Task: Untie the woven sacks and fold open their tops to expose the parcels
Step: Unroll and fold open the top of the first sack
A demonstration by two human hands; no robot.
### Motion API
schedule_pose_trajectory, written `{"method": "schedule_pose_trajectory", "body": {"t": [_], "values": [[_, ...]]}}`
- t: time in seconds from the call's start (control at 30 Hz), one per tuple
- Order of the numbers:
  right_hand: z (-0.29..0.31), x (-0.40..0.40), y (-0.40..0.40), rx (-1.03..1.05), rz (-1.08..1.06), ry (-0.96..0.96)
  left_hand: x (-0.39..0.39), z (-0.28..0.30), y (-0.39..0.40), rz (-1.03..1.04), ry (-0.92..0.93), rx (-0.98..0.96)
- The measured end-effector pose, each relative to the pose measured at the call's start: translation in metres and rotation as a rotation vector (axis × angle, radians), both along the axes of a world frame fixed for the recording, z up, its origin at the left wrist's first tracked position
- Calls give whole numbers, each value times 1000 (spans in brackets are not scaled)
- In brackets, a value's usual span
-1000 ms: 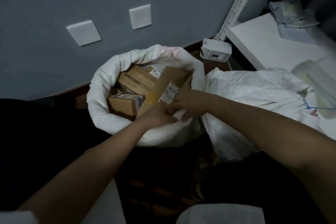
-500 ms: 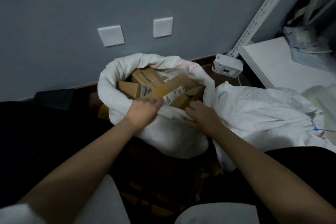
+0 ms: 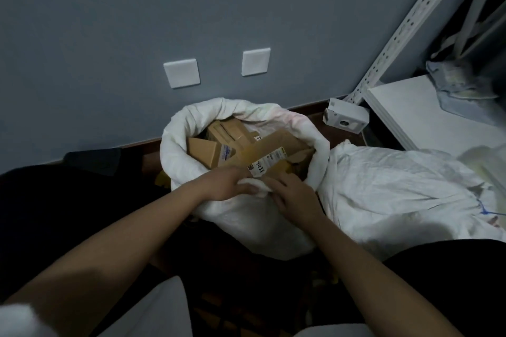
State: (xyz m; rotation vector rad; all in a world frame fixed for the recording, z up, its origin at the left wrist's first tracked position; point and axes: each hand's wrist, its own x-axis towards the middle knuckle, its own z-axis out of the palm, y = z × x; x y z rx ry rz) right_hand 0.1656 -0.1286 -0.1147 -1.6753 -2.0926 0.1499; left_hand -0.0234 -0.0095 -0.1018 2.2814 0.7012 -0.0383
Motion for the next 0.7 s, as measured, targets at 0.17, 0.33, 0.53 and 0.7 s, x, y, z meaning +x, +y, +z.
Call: {"method": "schedule_pose_trajectory", "body": {"t": [0.17,0.33,0.53,0.7], "values": [[19,2,7,-451,4,323,9,-23,-11,-184,-156,734],[22,-15,7,-176,78,187,-7,5,-7,-108,-32,450],[6,-25,-8,10,93,24,-19,-3,-7,-155,57,452],[5,-38,4,-224,-95,276,-18,-9,-26,-102,-129,767]]}}
